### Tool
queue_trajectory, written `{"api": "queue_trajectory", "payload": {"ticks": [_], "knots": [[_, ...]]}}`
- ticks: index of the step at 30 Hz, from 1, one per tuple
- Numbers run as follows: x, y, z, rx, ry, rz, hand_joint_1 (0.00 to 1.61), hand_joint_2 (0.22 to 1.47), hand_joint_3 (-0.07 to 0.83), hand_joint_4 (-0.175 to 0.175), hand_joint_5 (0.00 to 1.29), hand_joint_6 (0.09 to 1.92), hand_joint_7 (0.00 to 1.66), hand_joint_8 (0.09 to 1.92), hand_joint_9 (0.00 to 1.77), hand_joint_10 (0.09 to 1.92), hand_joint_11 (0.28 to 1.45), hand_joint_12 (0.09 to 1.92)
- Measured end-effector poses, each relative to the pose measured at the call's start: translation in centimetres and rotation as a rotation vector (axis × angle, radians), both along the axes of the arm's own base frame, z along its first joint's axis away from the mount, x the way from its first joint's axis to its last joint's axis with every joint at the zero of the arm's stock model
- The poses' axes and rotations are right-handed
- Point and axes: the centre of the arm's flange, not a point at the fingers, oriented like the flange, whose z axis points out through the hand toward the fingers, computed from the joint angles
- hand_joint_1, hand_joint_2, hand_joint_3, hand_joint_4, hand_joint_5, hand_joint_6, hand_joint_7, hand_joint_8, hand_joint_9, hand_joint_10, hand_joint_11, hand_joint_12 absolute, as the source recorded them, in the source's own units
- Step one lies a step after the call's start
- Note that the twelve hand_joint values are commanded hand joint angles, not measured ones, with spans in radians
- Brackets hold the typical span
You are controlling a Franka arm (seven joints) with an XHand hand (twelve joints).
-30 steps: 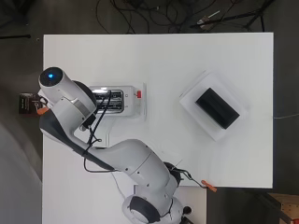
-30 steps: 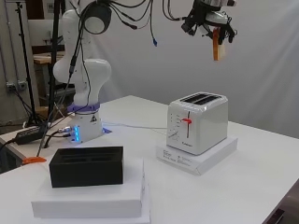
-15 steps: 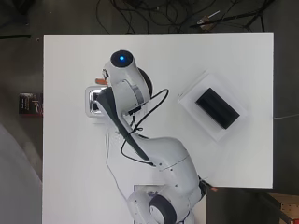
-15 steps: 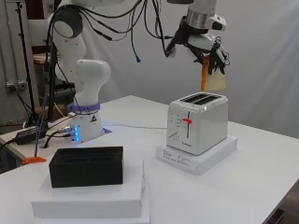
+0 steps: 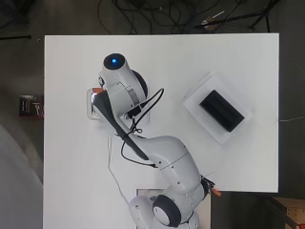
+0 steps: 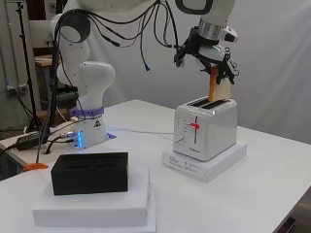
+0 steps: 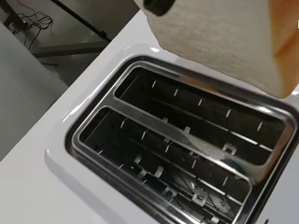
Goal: Teleoperate dual arm-hand system to toast a bread
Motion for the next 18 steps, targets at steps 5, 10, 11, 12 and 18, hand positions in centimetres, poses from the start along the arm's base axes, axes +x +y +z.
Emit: {"api": "queue_trajectory", "payload": {"ticks": [5, 10, 11, 12, 18], "knots": [[-0.3, 0.1, -0.4, -0.021, 0.031, 0.018, 1.23, 1.16, -0.001, -0.174, 0.71, 1.31, 1.09, 0.88, 1.35, 0.09, 0.76, 0.09], [-0.6, 0.7, -1.6, -0.024, 0.085, 0.042, 1.23, 1.16, 0.000, -0.169, 0.71, 1.30, 1.09, 0.88, 1.33, 0.09, 0.75, 0.09], [-0.4, 0.5, -1.4, -0.018, 0.084, 0.037, 1.23, 1.16, 0.001, -0.172, 0.71, 1.30, 1.09, 0.89, 1.33, 0.09, 0.75, 0.09], [-0.3, 0.5, -1.3, -0.013, 0.083, 0.037, 1.23, 1.16, 0.001, -0.174, 0.71, 1.30, 1.08, 0.90, 1.33, 0.09, 0.76, 0.09], [-0.6, 2.0, -3.2, -0.027, 0.107, 0.147, 1.23, 1.17, 0.001, -0.175, 0.68, 1.30, 1.06, 0.96, 1.36, 0.09, 0.80, 0.09]]}}
